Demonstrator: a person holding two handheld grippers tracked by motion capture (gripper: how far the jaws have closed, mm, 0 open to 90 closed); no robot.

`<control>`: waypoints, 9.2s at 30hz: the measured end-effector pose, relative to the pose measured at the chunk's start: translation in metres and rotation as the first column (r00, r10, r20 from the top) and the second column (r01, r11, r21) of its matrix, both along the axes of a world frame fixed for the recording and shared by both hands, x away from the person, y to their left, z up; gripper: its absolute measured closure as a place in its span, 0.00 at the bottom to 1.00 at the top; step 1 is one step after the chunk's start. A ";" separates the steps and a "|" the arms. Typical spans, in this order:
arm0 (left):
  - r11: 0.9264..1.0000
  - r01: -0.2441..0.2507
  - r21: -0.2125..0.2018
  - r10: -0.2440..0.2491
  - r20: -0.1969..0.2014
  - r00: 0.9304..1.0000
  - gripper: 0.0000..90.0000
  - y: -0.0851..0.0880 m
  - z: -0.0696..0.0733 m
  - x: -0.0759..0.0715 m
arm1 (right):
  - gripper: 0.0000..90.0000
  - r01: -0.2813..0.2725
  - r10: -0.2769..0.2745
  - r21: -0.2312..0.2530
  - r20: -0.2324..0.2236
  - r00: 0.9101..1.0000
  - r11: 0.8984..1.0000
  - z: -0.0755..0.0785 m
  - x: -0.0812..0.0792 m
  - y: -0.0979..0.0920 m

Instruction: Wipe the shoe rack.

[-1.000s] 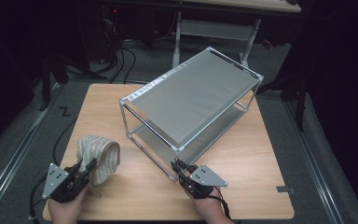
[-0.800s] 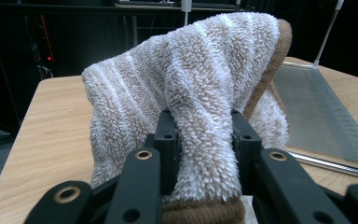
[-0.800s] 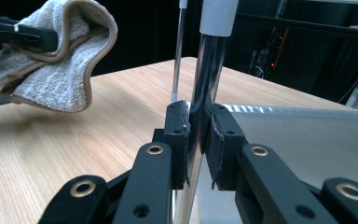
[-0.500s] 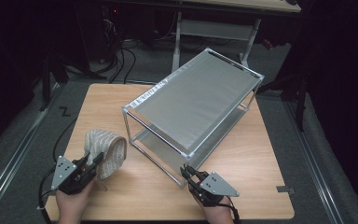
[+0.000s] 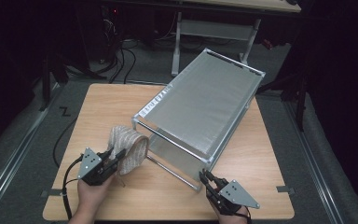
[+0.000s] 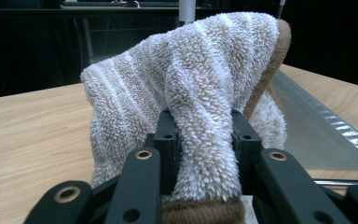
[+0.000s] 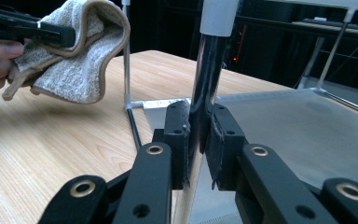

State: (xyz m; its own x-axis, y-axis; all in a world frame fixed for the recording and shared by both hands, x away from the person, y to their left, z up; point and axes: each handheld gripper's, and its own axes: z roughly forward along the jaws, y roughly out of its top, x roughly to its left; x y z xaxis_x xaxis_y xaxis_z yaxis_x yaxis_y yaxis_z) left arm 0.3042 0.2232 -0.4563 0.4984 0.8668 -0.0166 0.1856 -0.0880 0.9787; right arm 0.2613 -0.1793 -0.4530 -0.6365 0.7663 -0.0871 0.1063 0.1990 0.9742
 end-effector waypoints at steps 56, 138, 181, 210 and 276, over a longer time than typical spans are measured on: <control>0.977 0.042 0.210 0.021 -0.287 0.958 0.78 -0.026 -0.043 0.050 | 0.73 0.100 -0.097 0.080 -0.034 0.995 0.992 0.002 0.018 -0.041; 0.966 -0.173 0.191 0.223 -0.287 0.932 0.76 0.054 -0.003 0.003 | 0.73 0.094 -0.092 0.081 -0.035 0.995 0.992 0.002 0.019 -0.039; 0.991 0.125 0.051 -0.112 -0.208 0.972 0.38 -0.078 0.006 -0.013 | 0.72 0.150 -0.148 0.087 -0.036 0.988 0.985 0.001 0.021 -0.050; 0.902 0.428 0.059 -0.419 -0.122 0.900 0.82 -0.236 0.017 -0.006 | 0.72 0.219 -0.215 0.106 -0.049 0.975 0.970 -0.001 0.022 -0.072; 0.989 0.144 0.033 -0.139 -0.108 0.984 0.89 -0.036 0.009 -0.035 | 0.83 0.572 -0.572 -0.034 -0.096 0.814 0.820 0.014 0.273 -0.091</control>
State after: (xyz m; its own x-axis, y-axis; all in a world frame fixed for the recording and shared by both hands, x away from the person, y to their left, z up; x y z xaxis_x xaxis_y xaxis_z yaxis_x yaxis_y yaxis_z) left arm 0.2689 0.1872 -0.4469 0.6134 0.7887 -0.0421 0.2702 -0.1594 0.9495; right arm 0.5347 -0.2703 -0.4385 -0.0886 0.9947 -0.0522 0.2958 0.0763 0.9522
